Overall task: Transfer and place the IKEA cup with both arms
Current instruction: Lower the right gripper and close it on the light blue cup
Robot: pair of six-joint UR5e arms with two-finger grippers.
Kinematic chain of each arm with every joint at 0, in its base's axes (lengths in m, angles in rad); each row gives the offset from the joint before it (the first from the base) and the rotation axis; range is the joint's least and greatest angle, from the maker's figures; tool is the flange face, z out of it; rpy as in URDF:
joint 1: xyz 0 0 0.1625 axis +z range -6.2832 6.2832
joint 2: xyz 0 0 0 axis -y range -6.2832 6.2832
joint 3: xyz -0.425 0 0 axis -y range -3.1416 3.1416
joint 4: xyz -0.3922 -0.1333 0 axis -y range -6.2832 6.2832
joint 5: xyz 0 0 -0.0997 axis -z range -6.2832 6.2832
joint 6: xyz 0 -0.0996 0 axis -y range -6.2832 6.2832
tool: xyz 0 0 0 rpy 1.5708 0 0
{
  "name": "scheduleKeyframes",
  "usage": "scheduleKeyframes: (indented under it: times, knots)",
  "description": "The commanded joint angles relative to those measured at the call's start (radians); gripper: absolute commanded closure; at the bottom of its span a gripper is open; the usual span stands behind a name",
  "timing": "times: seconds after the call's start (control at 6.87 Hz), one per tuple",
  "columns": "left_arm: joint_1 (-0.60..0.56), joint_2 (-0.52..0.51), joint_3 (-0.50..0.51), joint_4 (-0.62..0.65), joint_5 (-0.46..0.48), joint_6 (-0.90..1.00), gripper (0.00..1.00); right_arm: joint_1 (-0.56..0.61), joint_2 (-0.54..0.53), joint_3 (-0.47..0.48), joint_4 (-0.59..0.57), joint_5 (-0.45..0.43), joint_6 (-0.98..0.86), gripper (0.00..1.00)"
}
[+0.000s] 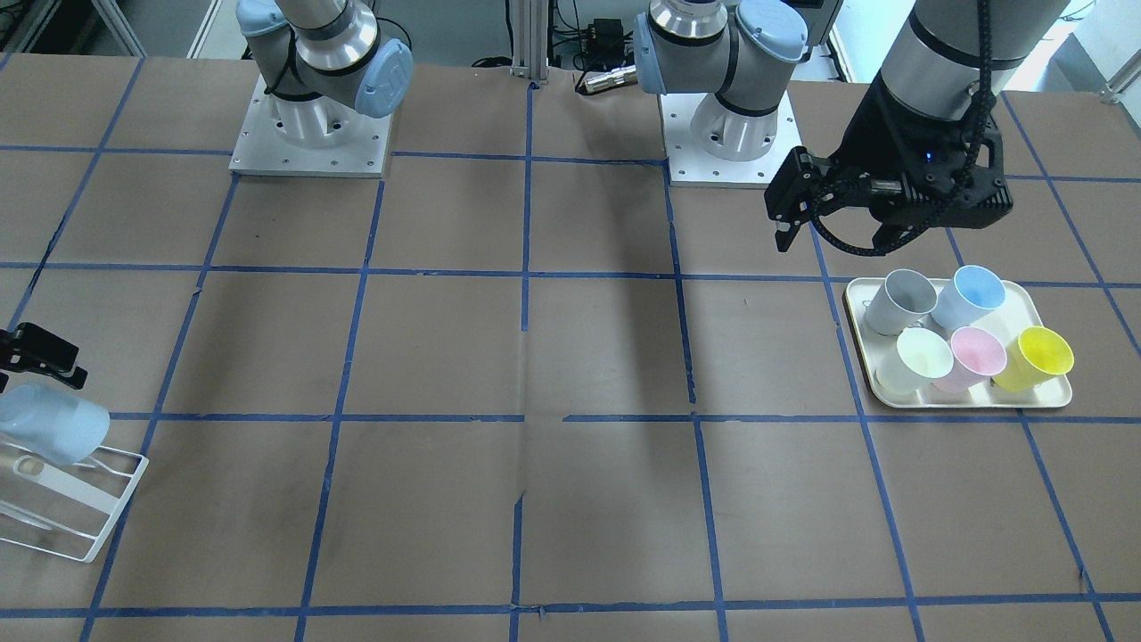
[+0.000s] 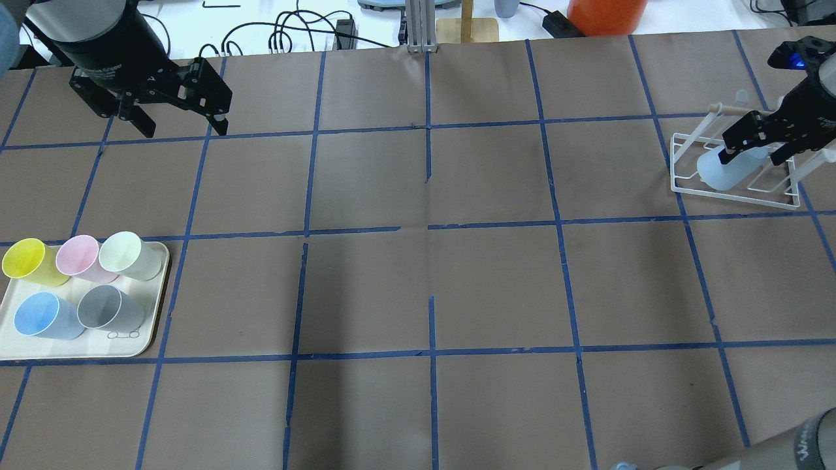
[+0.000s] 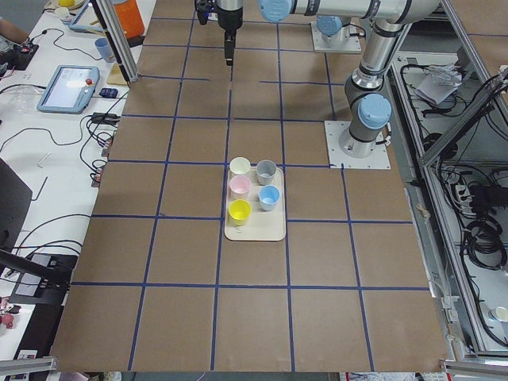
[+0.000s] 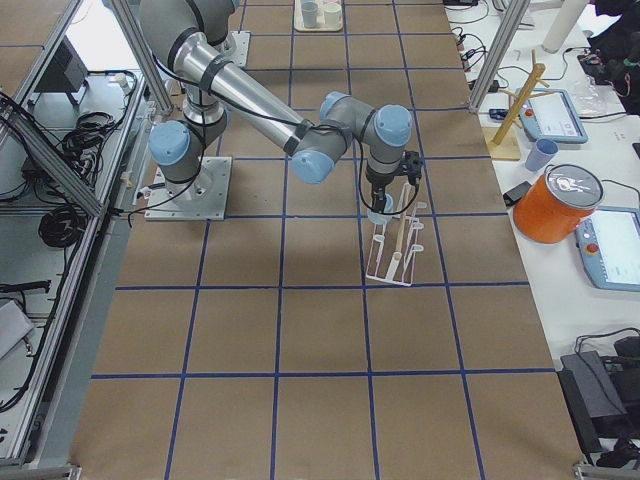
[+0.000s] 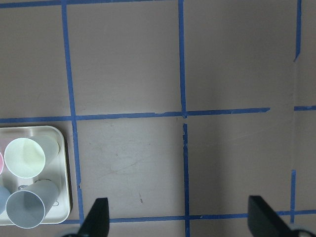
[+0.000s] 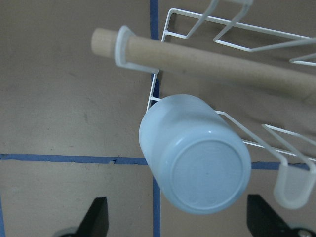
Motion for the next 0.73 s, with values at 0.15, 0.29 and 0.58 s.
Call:
scheduleKeyframes:
  times: [0.15, 0.29, 0.58]
  knots:
    - [0.000, -0.001, 0.000, 0.003, 0.003, 0.000, 0.00, 0.000, 0.010, 0.002, -0.004, -0.003, -0.001, 0.00]
    - [0.000, -0.010, 0.001, 0.004, -0.001, 0.000, 0.00, 0.000, 0.021, 0.000, -0.004, -0.002, 0.003, 0.00]
    - [-0.002, -0.024, 0.004, 0.006, 0.008, 0.000, 0.00, 0.000, 0.043, -0.006, -0.010, 0.005, 0.002, 0.02]
